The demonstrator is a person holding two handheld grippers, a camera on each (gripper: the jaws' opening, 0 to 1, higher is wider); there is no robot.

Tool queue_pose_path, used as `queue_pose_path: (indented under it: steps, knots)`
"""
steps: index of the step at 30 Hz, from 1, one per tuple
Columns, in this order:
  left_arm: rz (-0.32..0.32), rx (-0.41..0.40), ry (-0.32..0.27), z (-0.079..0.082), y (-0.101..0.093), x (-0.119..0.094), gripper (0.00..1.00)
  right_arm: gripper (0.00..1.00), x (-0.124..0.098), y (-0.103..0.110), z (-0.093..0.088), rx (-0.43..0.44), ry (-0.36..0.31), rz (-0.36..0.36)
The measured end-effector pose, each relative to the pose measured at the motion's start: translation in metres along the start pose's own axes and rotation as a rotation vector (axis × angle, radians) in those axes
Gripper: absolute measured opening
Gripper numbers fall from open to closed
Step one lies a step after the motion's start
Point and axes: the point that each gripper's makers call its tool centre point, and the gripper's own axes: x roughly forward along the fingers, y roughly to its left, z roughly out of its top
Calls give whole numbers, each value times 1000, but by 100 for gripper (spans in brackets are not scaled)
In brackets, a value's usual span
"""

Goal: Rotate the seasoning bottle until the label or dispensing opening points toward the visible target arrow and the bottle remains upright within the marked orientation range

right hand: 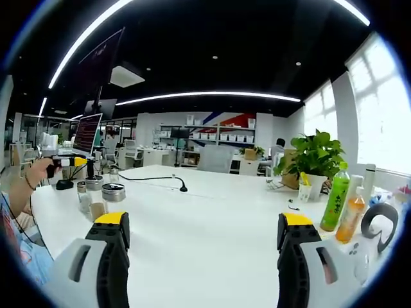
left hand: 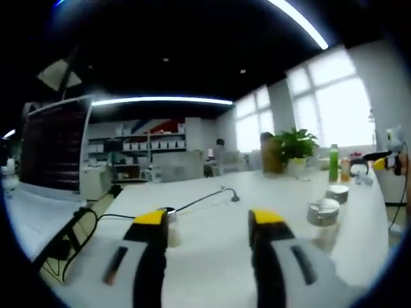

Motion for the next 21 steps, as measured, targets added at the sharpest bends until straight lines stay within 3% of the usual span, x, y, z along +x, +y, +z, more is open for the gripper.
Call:
queue_pose_path:
  steps: [6,11,14,17,21]
  knots:
    - [19,5,37,-18,13,27,53,99,-1,0,1,-4,0,-2]
    - [30,8,25,-28,22,49,53,99,-1,-1,1,-7,3,-3]
    - [31,-30,70,-41,28,60,52,99,-2,0,2,-12,1,-2]
    - [52,21,31,-40,36,72,52,99,-1,-1,1,-13,2,-2]
    - [58,-26,44,-51,44,88,52,99,-1,-1,1,-13,7,-1]
